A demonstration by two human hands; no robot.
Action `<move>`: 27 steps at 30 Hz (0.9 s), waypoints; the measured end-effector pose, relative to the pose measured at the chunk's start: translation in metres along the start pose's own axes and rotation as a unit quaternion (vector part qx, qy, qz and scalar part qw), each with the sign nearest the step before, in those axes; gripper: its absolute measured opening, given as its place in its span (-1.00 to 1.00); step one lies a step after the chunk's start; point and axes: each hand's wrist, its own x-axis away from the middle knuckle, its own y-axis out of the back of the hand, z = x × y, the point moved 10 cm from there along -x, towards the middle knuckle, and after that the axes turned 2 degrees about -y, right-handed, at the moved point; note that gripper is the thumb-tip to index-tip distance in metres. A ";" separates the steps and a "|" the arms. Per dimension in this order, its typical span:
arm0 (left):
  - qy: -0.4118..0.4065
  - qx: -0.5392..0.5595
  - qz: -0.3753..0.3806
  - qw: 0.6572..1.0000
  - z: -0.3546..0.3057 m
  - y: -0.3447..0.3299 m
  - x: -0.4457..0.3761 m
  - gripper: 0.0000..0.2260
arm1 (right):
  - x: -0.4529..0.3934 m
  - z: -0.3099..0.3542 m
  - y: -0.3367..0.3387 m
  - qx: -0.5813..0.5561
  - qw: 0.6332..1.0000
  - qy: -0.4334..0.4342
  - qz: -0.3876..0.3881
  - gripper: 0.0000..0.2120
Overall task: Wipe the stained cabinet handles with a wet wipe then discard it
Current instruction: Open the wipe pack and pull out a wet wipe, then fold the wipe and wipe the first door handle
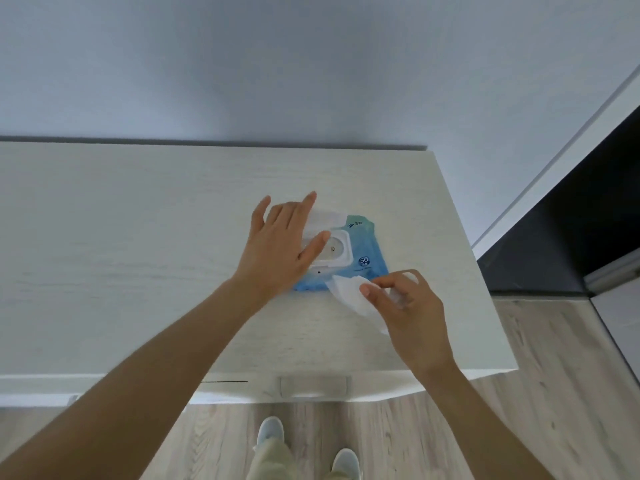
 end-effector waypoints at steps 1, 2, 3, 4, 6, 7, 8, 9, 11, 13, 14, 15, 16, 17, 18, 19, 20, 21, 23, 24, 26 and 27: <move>-0.026 -0.008 -0.013 1.000 -0.006 0.000 0.015 -0.36 | 0.000 0.000 0.002 0.010 1.000 0.007 -0.001 -0.90; -0.049 -0.018 -0.005 0.999 -0.012 -0.005 0.031 -0.38 | 0.001 -0.001 0.004 0.018 1.000 0.012 -0.002 -0.91; -0.068 -0.032 0.013 0.997 -0.016 -0.013 0.045 -0.39 | 0.001 -0.002 0.006 0.024 1.000 0.012 -0.003 -0.92; -0.075 -0.044 0.036 0.996 -0.017 -0.022 0.057 -0.40 | 0.002 -0.004 0.009 0.027 1.000 0.011 -0.004 -0.92; -0.054 -0.052 0.080 0.994 -0.012 -0.037 0.068 -0.39 | 0.003 -0.005 0.015 0.033 0.999 0.018 -0.008 -0.93; -0.035 -0.048 0.097 0.994 -0.008 -0.040 0.066 -0.37 | 0.002 -0.003 0.017 0.038 0.999 0.024 -0.010 -0.94; -0.019 -0.043 0.109 0.993 -0.006 -0.041 0.062 -0.34 | 0.001 -0.002 0.017 0.041 0.999 0.026 -0.008 -0.95; -0.006 -0.040 0.117 0.992 -0.004 -0.040 0.055 -0.32 | 0.000 0.000 0.017 0.040 0.999 0.028 -0.006 -0.95; 0.028 -0.036 0.133 0.990 0.002 -0.039 0.038 -0.36 | -0.003 0.008 0.016 0.045 0.998 0.039 0.001 -0.87; 0.056 -0.005 0.153 0.987 0.007 -0.041 0.024 -0.46 | -0.007 0.017 0.014 0.045 0.998 0.048 0.006 -0.85; 0.073 0.032 0.144 0.986 0.007 -0.037 0.021 -0.46 | -0.009 0.019 0.012 0.036 0.998 0.045 0.012 -0.87; 0.086 0.079 0.116 0.986 0.006 -0.029 0.022 -0.44 | -0.011 0.020 0.009 0.021 0.999 0.039 0.023 -0.90; 0.096 0.133 0.083 0.983 0.003 -0.021 0.025 -0.40 | -0.012 0.019 0.004 0.001 0.999 0.025 0.038 -0.94; 0.101 0.188 0.058 0.975 -0.001 -0.015 0.030 -0.37 | -0.013 0.017 -0.001 -0.020 0.998 0.010 0.056 -0.97; 0.102 0.235 0.052 0.965 -0.006 -0.013 0.038 -0.35 | -0.013 0.013 -0.007 -0.032 0.997 -0.002 0.070 -0.93; 0.102 0.267 0.056 0.957 -0.012 -0.012 0.045 -0.37 | -0.013 0.009 -0.012 -0.029 0.996 -0.011 0.082 -0.88; 0.103 0.290 0.065 0.949 -0.016 -0.014 0.051 -0.39 | -0.012 0.004 -0.015 -0.009 0.996 -0.018 0.087 -0.84; 0.111 0.310 0.071 0.941 -0.018 -0.017 0.055 -0.38 | -0.011 -0.001 -0.016 0.016 0.996 -0.024 0.085 -0.82; 0.137 0.323 0.087 0.932 -0.015 -0.025 0.059 -0.43 | -0.009 -0.010 -0.014 0.053 0.996 -0.032 0.060 -0.80; 0.143 0.309 0.105 0.935 -0.014 -0.029 0.060 -0.55 | -0.009 -0.012 -0.012 0.064 0.996 -0.034 0.050 -0.78; 0.142 0.242 0.114 0.953 -0.009 -0.036 0.063 -0.76 | -0.007 -0.015 -0.011 0.083 0.995 -0.037 0.047 -0.69; 0.141 0.214 0.105 0.961 -0.004 -0.037 0.065 -0.79 | -0.007 -0.016 -0.010 0.089 0.994 -0.040 0.049 -0.62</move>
